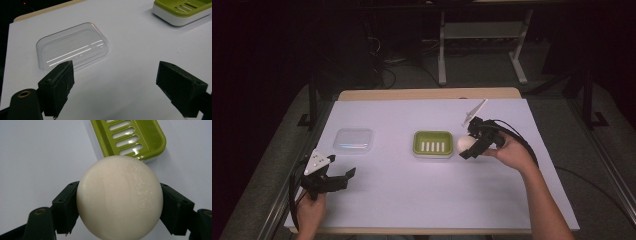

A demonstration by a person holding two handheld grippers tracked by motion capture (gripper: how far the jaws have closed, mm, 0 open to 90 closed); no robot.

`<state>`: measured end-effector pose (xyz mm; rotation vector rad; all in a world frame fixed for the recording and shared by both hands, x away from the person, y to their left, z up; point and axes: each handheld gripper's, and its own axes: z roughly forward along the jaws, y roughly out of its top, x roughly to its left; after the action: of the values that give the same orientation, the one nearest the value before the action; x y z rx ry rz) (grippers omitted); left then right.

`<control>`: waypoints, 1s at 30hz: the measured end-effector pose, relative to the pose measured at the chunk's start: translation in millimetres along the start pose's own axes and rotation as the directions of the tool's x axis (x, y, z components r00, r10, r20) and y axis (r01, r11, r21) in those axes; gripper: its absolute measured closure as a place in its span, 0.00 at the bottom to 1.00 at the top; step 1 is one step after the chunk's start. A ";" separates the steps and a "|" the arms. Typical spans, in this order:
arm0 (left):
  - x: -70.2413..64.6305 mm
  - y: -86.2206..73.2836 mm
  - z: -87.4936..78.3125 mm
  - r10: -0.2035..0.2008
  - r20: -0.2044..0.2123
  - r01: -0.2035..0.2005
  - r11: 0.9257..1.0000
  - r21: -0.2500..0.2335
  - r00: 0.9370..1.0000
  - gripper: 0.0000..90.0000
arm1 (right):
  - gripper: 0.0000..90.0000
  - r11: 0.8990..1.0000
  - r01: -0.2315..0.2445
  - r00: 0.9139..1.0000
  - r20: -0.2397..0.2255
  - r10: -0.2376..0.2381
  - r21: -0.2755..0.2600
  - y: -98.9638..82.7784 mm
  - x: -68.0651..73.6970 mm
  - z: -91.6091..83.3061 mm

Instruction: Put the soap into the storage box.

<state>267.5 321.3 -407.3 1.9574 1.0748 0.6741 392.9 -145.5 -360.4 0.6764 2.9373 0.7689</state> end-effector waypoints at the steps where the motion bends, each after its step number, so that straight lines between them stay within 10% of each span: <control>1: 0.0 0.0 0.0 0.000 0.000 0.000 1.000 0.000 1.000 0.16 | 0.28 1.000 0.000 1.000 0.000 0.000 0.000 0.0 0.0 0.0; 30: -0.1 0.1 1.5 0.001 0.004 -0.001 1.000 -0.001 1.000 0.16 | 0.28 0.998 0.062 0.998 -0.005 -0.062 0.034 64.3 -10.7 18.5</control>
<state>268.7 320.6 -408.1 1.9582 1.0707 0.6712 431.0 -91.2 -347.1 0.5840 2.9661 0.7171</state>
